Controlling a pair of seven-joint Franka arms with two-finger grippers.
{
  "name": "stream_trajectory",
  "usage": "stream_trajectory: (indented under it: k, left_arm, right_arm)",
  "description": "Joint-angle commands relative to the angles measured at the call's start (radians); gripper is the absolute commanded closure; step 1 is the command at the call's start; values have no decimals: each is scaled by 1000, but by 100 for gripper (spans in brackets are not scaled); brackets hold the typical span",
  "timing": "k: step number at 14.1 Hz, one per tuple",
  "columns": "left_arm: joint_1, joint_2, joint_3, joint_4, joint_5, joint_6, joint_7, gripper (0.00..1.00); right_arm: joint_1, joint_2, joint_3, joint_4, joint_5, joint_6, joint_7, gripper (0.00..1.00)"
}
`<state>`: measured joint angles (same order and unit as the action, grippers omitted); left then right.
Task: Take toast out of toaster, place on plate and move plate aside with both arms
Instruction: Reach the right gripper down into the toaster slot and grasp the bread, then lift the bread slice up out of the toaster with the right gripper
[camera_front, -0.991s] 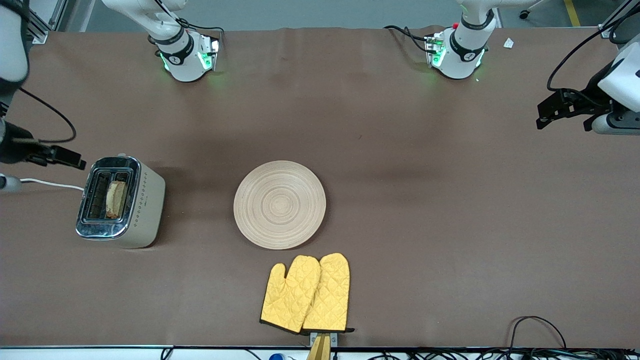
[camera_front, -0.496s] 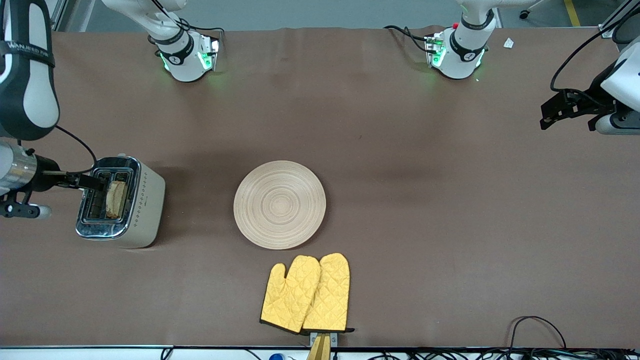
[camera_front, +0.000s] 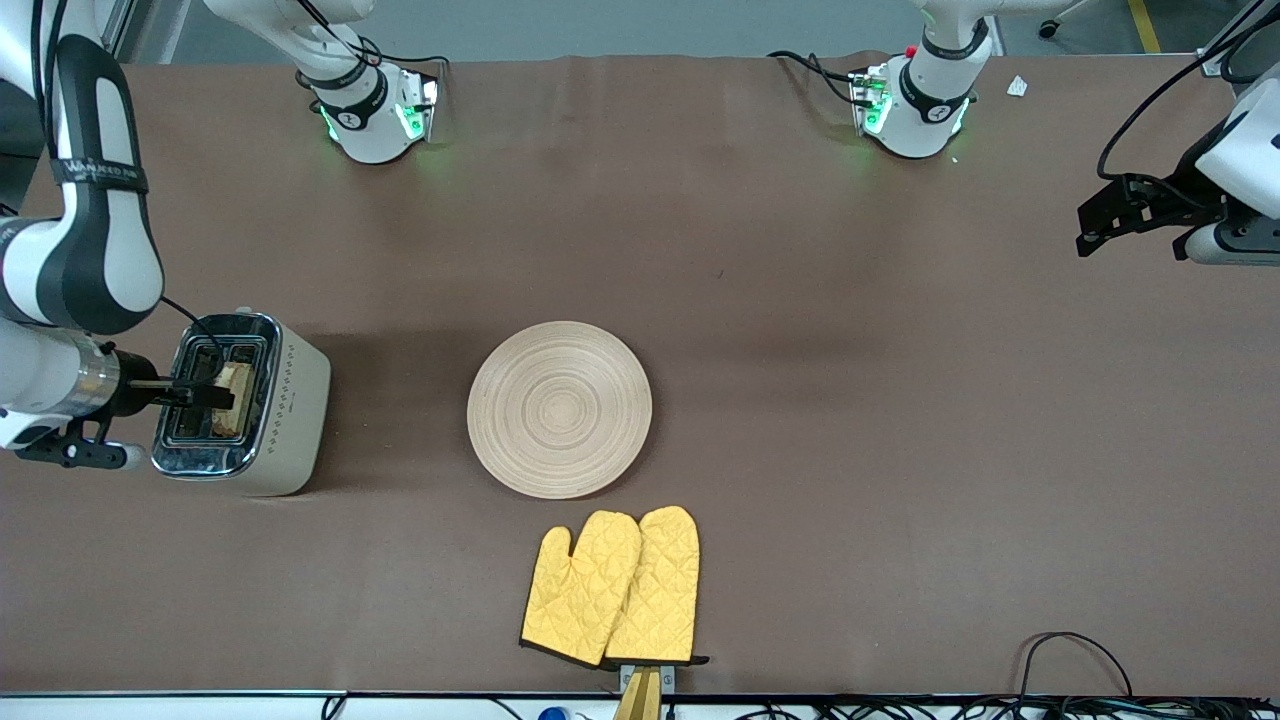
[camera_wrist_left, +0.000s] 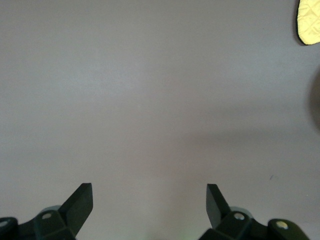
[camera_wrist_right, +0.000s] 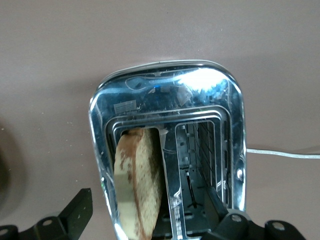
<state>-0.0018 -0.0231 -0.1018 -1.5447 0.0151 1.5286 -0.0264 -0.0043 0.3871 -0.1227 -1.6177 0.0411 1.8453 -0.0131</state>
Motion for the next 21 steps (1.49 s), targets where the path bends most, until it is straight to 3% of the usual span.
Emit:
stream_trajectory:
  k: [1,4,9,12,15,18,21]
  left_arm:
    - [-3,-3,-6,12,8,-12,-1,0]
    - [0,-5,-4,12,5,-12,6,0]
    - [5,-8,-4,11,3,-18,19,0]
    - [5,-11,-4,12,3,-27,19,0]
    - [3,-11,-4,15,3,-27,19,0]
    - [3,-9,-4,15,2,-25,17,0]
    - [3,-9,-4,17,2,-25,11,0]
  right_arm:
    - [-19,22,11,10,23,12,-19,22]
    - [-16,26,11,13,23,9,-18,63]
    - [-16,26,14,13,23,3,-19,92]
    - [-10,9,15,16,23,-20,-21,96]
    - [15,-77,20,41,22,-125,-16,96]
    - [78,-151,18,44,14,-191,-8,96]
    - [159,-152,20,74,20,-227,91,96]
